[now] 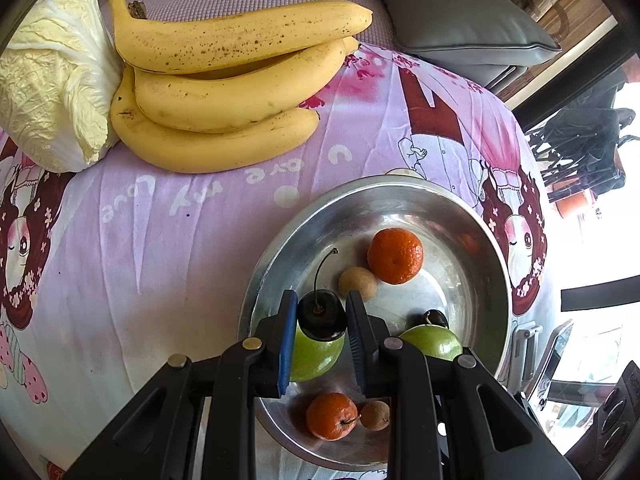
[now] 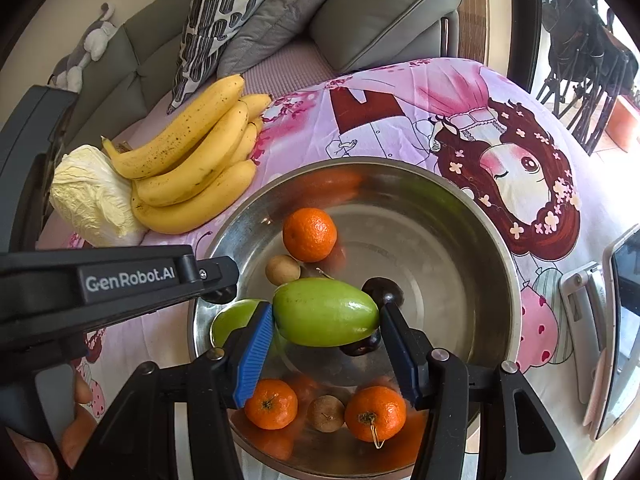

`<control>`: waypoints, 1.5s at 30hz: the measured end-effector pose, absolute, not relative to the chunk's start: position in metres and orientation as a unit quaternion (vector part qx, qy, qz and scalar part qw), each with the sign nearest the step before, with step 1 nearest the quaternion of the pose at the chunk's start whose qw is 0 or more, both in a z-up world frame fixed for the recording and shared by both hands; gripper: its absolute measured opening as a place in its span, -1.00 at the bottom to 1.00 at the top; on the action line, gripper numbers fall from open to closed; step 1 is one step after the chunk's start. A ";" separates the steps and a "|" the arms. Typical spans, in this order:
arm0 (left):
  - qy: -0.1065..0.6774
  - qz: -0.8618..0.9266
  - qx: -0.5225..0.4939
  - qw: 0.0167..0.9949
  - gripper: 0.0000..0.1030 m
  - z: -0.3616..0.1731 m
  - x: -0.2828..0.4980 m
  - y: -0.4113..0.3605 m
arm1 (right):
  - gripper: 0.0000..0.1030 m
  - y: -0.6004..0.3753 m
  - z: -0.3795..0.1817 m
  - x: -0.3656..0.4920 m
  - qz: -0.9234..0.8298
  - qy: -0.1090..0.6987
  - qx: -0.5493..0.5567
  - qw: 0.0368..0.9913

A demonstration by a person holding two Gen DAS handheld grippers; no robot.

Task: Organize fruits
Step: 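Lower both fruits into the steel bowl and open both tools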

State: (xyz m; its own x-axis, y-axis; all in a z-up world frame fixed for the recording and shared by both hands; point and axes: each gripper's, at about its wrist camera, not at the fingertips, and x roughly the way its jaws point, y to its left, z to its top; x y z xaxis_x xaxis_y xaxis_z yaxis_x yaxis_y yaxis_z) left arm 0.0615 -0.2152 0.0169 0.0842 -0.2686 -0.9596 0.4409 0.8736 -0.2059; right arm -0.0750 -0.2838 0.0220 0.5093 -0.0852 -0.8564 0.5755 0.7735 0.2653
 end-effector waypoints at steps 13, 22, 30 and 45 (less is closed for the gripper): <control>0.635 -0.242 0.068 0.731 -0.51 0.014 0.059 -0.213 | 0.13 -0.281 0.020 -0.072 -0.200 0.463 0.263 0.822; 0.637 -0.240 0.066 0.729 -0.51 0.018 0.056 -0.210 | 0.13 -0.279 0.019 -0.071 -0.200 0.467 0.259 0.821; 0.633 -0.237 0.063 0.734 -0.50 0.021 0.056 -0.202 | 0.13 -0.279 0.018 -0.070 -0.202 0.471 0.259 0.819; 0.615 -0.194 0.051 0.763 -0.17 0.030 0.057 -0.161 | 0.13 -0.277 0.023 -0.071 -0.201 0.464 0.255 0.824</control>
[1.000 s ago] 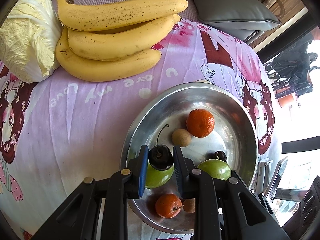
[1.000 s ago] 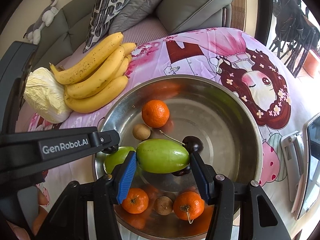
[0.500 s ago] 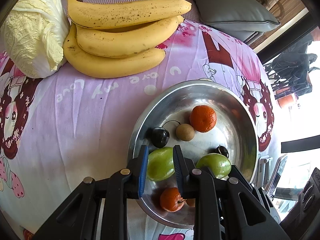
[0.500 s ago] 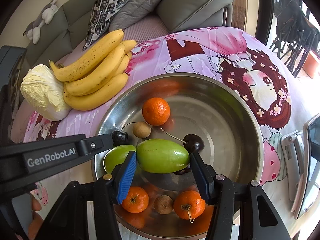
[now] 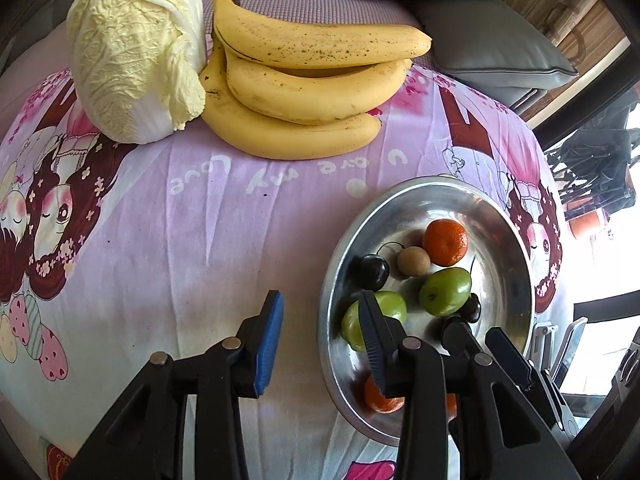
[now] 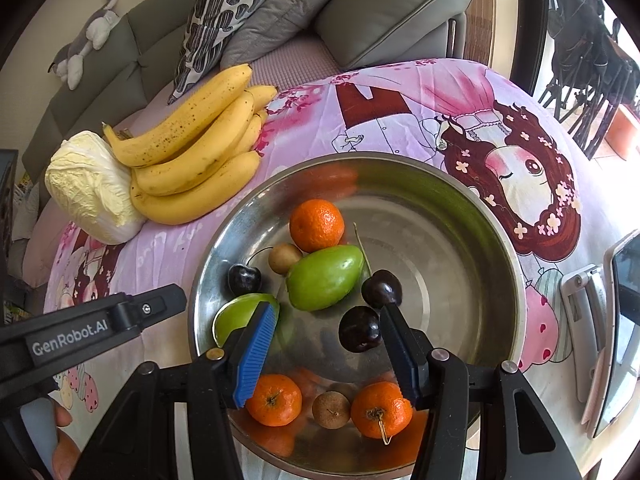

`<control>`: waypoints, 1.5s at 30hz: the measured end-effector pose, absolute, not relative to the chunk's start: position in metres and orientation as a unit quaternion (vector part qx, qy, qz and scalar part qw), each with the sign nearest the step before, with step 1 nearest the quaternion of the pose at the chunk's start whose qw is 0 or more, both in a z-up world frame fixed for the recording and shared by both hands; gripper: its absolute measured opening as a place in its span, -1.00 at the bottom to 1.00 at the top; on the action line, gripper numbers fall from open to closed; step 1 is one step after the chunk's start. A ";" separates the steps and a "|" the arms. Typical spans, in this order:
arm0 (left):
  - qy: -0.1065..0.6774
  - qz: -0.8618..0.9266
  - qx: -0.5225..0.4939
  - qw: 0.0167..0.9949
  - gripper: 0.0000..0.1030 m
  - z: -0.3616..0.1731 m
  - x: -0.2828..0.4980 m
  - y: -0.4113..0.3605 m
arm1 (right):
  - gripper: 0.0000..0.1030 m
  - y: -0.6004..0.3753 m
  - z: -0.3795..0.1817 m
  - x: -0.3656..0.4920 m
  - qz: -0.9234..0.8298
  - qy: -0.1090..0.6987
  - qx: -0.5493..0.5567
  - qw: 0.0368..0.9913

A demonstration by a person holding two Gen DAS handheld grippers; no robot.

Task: Organize fruits
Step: 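Lower both fruits into the steel bowl and open both tools, then withdraw both open tools from the steel bowl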

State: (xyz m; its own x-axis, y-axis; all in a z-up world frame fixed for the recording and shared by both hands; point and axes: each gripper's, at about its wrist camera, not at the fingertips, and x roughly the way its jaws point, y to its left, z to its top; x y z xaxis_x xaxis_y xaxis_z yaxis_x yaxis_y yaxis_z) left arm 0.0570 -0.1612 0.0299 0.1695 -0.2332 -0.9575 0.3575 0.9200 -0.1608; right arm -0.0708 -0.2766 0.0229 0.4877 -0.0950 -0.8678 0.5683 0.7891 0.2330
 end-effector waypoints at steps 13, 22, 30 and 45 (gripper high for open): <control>0.613 -0.116 0.052 0.780 0.50 0.010 0.064 -0.112 | 0.22 -0.267 0.022 -0.064 -0.197 0.474 0.243 0.823; 0.593 -0.095 0.092 0.794 0.71 0.006 0.058 -0.086 | 0.64 -0.263 0.016 -0.059 -0.192 0.485 0.237 0.820; 0.574 -0.094 0.100 0.808 0.86 0.016 0.058 -0.070 | 1.00 -0.253 0.018 -0.055 -0.186 0.474 0.221 0.832; 0.536 -0.124 0.077 0.831 0.86 0.040 0.049 -0.052 | 1.00 -0.217 0.037 -0.057 -0.147 0.469 0.205 0.847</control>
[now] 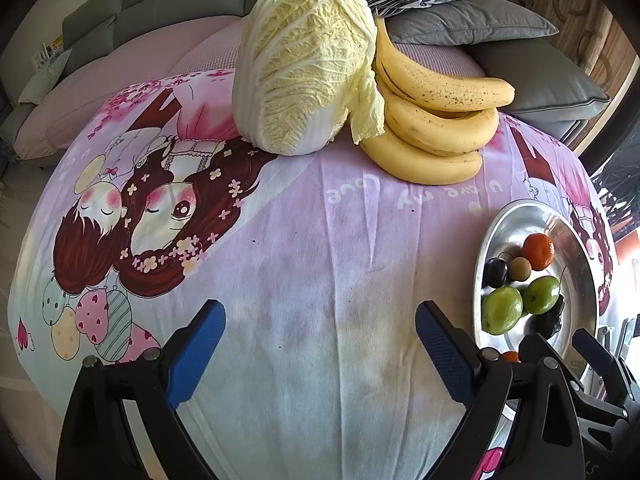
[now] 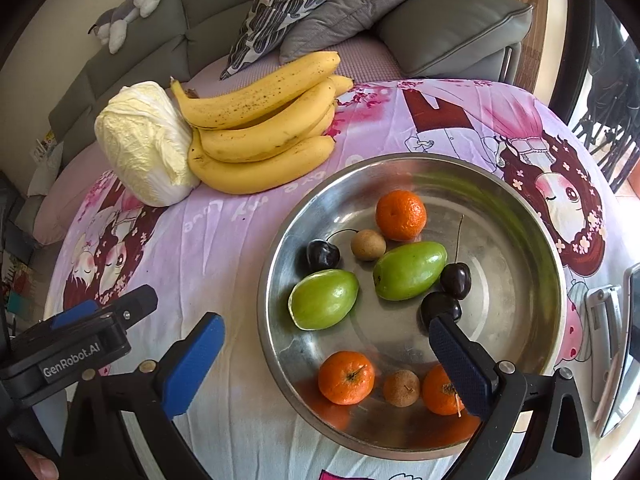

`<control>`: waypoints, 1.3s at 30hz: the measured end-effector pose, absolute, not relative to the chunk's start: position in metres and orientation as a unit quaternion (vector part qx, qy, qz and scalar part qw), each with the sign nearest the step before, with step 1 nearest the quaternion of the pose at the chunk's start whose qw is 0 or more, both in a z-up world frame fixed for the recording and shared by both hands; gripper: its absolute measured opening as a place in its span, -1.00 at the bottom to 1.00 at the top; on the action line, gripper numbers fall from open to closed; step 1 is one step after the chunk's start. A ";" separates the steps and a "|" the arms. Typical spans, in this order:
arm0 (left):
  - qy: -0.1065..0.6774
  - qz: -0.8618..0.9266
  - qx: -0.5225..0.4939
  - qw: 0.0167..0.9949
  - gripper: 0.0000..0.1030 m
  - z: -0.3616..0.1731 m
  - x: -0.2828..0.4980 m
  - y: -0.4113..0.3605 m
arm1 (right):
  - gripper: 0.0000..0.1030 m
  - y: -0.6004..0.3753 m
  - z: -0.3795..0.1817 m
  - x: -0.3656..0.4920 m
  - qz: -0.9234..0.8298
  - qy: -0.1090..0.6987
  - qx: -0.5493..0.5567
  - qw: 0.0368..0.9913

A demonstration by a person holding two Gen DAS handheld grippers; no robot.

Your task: Organize fruits

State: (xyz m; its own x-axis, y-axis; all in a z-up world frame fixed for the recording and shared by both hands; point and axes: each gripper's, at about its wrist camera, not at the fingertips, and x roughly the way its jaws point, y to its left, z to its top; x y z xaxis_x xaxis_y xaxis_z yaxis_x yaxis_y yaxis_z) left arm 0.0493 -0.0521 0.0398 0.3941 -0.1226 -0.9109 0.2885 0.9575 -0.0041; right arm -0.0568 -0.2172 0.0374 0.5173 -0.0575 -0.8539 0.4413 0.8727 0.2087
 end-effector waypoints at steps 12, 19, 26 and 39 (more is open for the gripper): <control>0.526 -0.114 0.107 0.836 0.86 0.047 0.028 -0.041 | 1.00 -0.192 0.050 -0.070 -0.147 0.463 0.187 0.854; 0.528 -0.122 0.098 0.835 0.86 0.048 0.019 -0.030 | 1.00 -0.185 0.050 -0.079 -0.148 0.464 0.182 0.854; 0.513 -0.107 0.124 0.843 0.86 0.050 0.005 -0.022 | 1.00 -0.174 0.047 -0.086 -0.142 0.470 0.175 0.853; 0.546 -0.076 0.127 0.824 0.86 0.030 -0.013 0.010 | 1.00 -0.161 0.026 -0.110 -0.148 0.499 0.160 0.838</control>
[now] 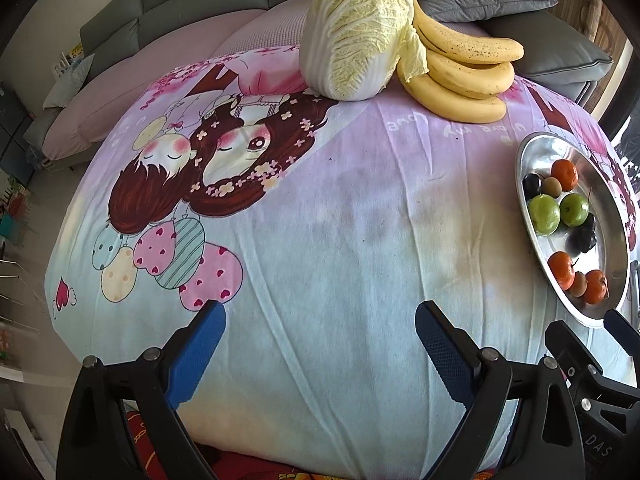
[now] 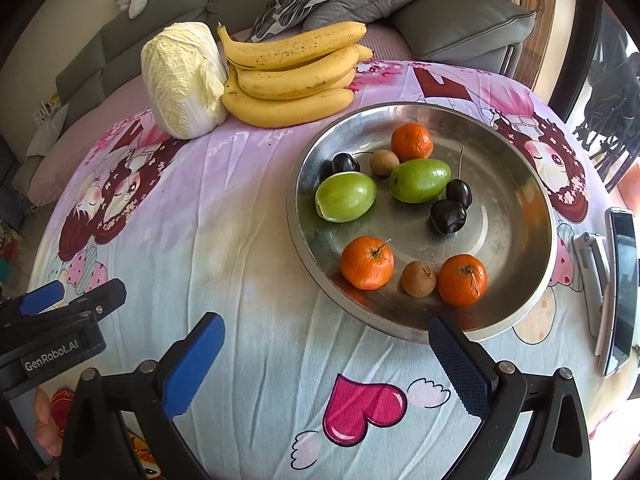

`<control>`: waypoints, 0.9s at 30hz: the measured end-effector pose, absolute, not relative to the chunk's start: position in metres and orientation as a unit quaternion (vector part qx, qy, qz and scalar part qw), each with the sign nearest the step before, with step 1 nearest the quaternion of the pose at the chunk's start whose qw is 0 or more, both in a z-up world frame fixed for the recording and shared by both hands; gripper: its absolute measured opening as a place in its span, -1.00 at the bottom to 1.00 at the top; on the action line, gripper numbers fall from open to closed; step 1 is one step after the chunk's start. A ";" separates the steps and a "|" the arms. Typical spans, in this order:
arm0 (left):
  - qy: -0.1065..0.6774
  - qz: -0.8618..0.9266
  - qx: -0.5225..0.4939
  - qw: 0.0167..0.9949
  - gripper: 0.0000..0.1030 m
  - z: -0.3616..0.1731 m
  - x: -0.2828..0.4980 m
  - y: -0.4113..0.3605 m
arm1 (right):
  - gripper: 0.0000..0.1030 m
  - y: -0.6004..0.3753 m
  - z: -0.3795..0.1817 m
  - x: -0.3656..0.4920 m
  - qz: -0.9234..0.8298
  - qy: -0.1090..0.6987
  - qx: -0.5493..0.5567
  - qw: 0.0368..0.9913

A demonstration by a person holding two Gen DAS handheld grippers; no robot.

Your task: Organize fruits

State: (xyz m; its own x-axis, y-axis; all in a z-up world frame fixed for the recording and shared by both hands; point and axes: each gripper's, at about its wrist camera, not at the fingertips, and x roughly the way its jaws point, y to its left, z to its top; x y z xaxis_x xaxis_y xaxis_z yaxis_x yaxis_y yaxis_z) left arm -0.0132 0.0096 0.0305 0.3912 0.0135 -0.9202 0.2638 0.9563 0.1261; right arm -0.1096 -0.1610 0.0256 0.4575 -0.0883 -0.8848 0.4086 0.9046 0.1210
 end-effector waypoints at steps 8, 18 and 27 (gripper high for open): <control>0.567 -0.071 0.122 0.812 0.86 0.014 -0.021 0.020 | 1.00 -0.158 0.020 -0.117 -0.152 0.500 0.157 0.838; 0.563 -0.059 0.146 0.811 0.86 0.012 -0.024 0.016 | 1.00 -0.161 0.021 -0.118 -0.154 0.496 0.162 0.839; 0.562 -0.055 0.160 0.810 0.86 0.011 -0.025 0.012 | 1.00 -0.160 0.019 -0.116 -0.151 0.499 0.160 0.838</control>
State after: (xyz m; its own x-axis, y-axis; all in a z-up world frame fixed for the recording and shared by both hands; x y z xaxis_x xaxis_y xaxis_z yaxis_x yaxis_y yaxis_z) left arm -0.0246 0.0120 0.0106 0.3622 0.0915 -0.9276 0.2689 0.9426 0.1980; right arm -0.1163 -0.1598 0.0194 0.4564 -0.0926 -0.8849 0.4127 0.9032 0.1183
